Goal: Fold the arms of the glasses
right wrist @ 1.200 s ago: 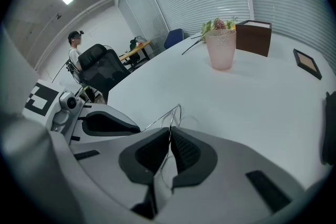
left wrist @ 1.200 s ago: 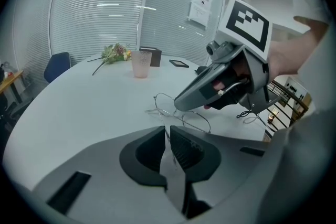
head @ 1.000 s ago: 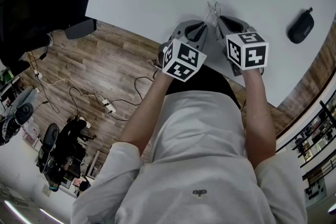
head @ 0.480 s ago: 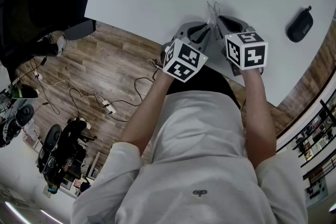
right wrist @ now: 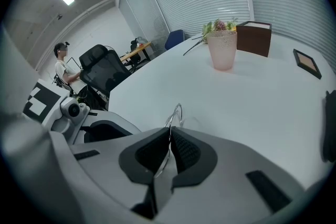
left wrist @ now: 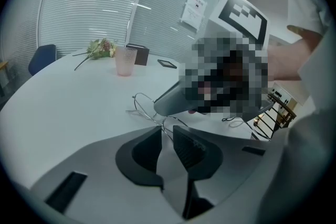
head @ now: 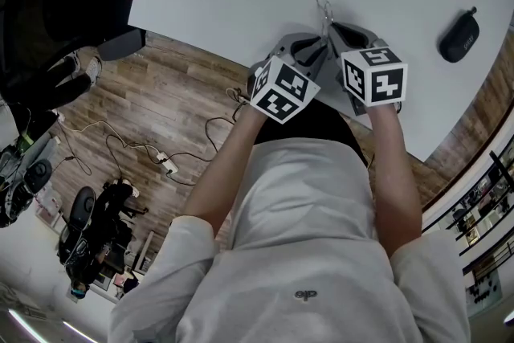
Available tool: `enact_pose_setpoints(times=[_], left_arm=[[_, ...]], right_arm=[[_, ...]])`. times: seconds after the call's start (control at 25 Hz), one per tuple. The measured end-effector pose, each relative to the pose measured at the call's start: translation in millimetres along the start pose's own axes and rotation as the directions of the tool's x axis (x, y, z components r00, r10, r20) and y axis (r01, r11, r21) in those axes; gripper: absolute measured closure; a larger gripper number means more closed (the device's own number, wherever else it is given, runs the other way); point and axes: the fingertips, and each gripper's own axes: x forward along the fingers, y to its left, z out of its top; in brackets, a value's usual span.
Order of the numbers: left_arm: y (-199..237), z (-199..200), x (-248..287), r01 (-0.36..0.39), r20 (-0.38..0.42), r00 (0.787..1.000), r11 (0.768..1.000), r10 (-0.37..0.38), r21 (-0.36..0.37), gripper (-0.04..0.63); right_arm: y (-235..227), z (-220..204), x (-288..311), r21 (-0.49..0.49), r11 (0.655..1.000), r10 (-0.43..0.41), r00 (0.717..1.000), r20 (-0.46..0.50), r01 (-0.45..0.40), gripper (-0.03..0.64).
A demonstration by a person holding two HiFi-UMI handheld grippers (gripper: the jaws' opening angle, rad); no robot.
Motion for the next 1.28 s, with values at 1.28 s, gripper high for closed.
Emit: enact_pose_setpoints(times=[1.28], left_arm=[[-23, 8, 9, 0.104, -0.019, 0.995, 0.991, -0.103, 0.079, 0.518]], right_arm=[[-26, -9, -24, 0.022, 0.999, -0.026, 0.999, 0.039, 0.025, 0.598]])
